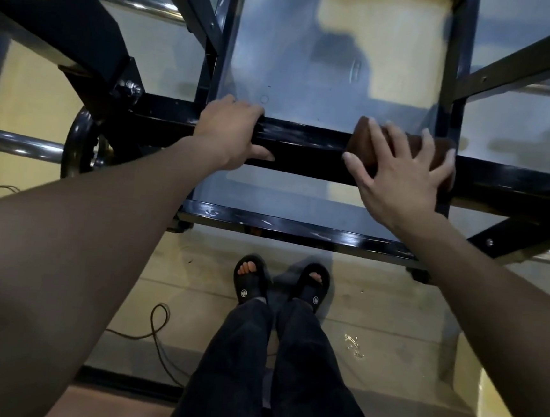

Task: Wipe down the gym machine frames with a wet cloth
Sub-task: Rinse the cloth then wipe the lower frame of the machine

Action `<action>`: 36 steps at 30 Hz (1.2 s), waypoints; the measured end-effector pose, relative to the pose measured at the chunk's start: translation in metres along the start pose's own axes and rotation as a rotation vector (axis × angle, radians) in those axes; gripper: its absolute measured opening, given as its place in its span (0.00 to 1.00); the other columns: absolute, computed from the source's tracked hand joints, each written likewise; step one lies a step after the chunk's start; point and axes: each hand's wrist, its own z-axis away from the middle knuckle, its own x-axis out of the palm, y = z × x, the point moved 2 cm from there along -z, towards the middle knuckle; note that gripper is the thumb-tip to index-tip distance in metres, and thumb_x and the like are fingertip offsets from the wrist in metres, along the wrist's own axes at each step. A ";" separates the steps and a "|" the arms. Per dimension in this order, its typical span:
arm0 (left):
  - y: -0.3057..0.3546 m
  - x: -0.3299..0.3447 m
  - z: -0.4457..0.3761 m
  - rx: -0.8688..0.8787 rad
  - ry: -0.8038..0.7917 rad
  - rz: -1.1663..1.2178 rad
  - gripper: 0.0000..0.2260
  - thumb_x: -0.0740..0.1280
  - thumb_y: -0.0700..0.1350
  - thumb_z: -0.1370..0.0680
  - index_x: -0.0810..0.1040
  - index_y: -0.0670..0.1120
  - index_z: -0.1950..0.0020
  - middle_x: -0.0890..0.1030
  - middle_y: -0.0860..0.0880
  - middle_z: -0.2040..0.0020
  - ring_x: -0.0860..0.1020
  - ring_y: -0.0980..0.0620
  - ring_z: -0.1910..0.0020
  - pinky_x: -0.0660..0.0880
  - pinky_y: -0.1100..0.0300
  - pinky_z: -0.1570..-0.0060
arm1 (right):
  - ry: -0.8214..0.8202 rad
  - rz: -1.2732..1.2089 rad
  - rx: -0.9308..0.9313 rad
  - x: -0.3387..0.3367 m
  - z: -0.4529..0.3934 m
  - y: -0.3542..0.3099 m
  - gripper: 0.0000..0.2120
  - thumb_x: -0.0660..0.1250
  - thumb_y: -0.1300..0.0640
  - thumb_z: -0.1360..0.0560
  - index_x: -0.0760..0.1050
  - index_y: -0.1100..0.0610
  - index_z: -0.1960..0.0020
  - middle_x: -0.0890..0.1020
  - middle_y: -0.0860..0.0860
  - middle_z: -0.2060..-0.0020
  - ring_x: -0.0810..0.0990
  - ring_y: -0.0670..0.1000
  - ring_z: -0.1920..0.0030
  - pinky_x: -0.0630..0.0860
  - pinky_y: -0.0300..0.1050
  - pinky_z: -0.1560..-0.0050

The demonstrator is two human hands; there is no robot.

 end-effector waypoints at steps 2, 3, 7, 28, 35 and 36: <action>0.000 -0.001 0.001 0.001 0.009 0.001 0.35 0.69 0.72 0.30 0.74 0.45 0.37 0.79 0.44 0.45 0.74 0.41 0.44 0.73 0.47 0.48 | 0.015 -0.037 0.056 0.003 0.005 -0.020 0.35 0.37 0.25 0.21 0.48 0.37 0.18 0.58 0.45 0.18 0.50 0.66 0.19 0.42 0.78 0.26; 0.000 -0.001 0.002 0.003 0.012 -0.002 0.35 0.69 0.72 0.29 0.74 0.45 0.37 0.79 0.44 0.44 0.75 0.41 0.44 0.73 0.47 0.48 | 0.021 -0.066 0.073 0.004 0.005 -0.035 0.35 0.37 0.26 0.21 0.49 0.37 0.18 0.58 0.45 0.18 0.50 0.65 0.19 0.41 0.77 0.26; 0.004 -0.003 0.003 -0.005 0.026 0.006 0.26 0.72 0.64 0.25 0.74 0.45 0.39 0.79 0.43 0.44 0.75 0.40 0.43 0.70 0.48 0.50 | 0.026 -0.193 0.029 0.007 -0.003 -0.109 0.31 0.39 0.30 0.19 0.52 0.35 0.18 0.57 0.42 0.18 0.48 0.63 0.18 0.36 0.74 0.26; -0.001 -0.010 0.009 0.064 0.048 0.084 0.12 0.69 0.53 0.23 0.73 0.47 0.47 0.79 0.46 0.53 0.78 0.41 0.51 0.73 0.49 0.51 | 0.063 -0.179 -0.068 0.015 -0.005 -0.152 0.27 0.43 0.36 0.15 0.53 0.38 0.17 0.60 0.44 0.19 0.54 0.60 0.19 0.38 0.71 0.24; -0.060 -0.010 0.014 0.011 0.010 -0.133 0.49 0.73 0.70 0.30 0.57 0.46 0.20 0.66 0.43 0.24 0.62 0.41 0.25 0.56 0.45 0.23 | 0.095 -0.115 0.057 0.016 0.009 -0.073 0.28 0.44 0.35 0.16 0.56 0.40 0.18 0.63 0.44 0.20 0.56 0.59 0.20 0.43 0.72 0.23; -0.071 -0.010 0.015 -0.021 0.004 -0.141 0.49 0.73 0.71 0.31 0.59 0.46 0.21 0.67 0.43 0.26 0.64 0.40 0.26 0.59 0.45 0.25 | 0.092 -0.128 0.102 0.015 0.009 -0.078 0.28 0.44 0.36 0.16 0.56 0.40 0.18 0.62 0.45 0.20 0.55 0.60 0.20 0.42 0.73 0.23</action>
